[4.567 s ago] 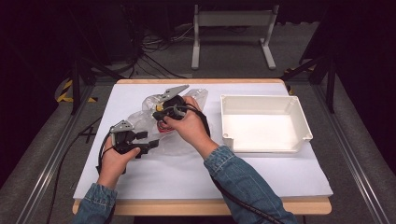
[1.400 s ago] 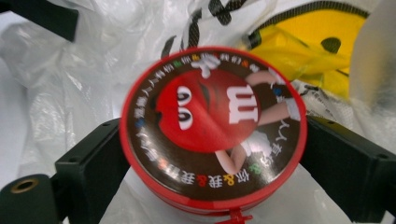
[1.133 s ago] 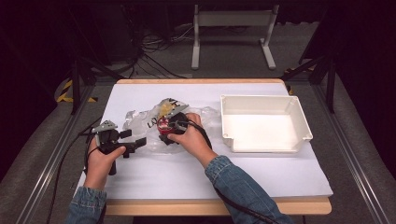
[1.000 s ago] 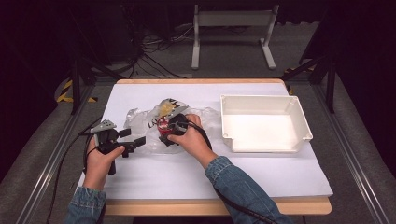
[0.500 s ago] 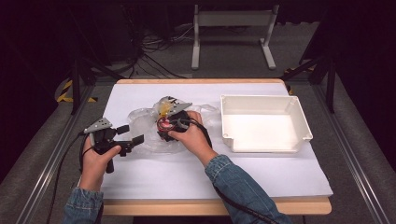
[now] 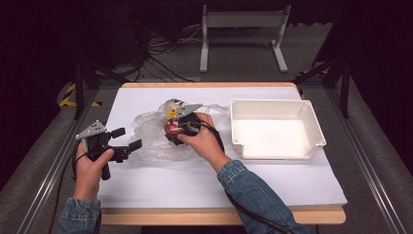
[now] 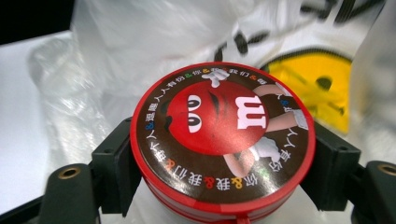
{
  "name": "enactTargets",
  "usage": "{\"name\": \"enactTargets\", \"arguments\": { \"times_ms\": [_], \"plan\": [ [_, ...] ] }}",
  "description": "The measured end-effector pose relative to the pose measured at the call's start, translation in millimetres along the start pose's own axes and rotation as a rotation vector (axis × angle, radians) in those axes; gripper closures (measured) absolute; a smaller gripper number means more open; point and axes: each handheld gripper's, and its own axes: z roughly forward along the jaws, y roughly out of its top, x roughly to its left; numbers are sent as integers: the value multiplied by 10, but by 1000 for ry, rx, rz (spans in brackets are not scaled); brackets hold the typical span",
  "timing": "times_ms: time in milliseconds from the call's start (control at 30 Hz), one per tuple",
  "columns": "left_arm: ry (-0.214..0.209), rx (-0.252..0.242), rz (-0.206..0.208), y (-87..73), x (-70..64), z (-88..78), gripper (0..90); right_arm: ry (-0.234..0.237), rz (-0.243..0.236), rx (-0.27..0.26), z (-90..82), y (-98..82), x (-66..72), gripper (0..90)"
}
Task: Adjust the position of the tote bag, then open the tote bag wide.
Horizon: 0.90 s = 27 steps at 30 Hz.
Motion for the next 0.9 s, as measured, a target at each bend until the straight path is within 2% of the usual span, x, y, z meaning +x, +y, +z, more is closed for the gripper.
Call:
{"name": "enactTargets", "arguments": {
  "times_ms": [67, 167, 200, 333, 467, 900],
  "plan": [
    [-5, 7, 0, -2, 17, -24, 32, 3, -5, -10, -63, 50, 7, 249],
    [16, 23, 9, 1, 29, -55, 32, 3, -14, -19, -129, 98, 13, 249],
    [20, 31, 22, 0, 32, -69, 33, 4, -18, -32, -197, 143, 22, 249],
    [2, 45, 19, 4, 36, -88, 36, 7, -20, -45, -326, 212, 35, 249],
    [16, 63, 55, 24, 27, -117, 33, 9, -32, -67, -481, 299, 54, 249],
    [21, 63, 66, 70, 13, -172, 32, 30, -55, -120, -943, 460, 113, 249]
  ]
}}
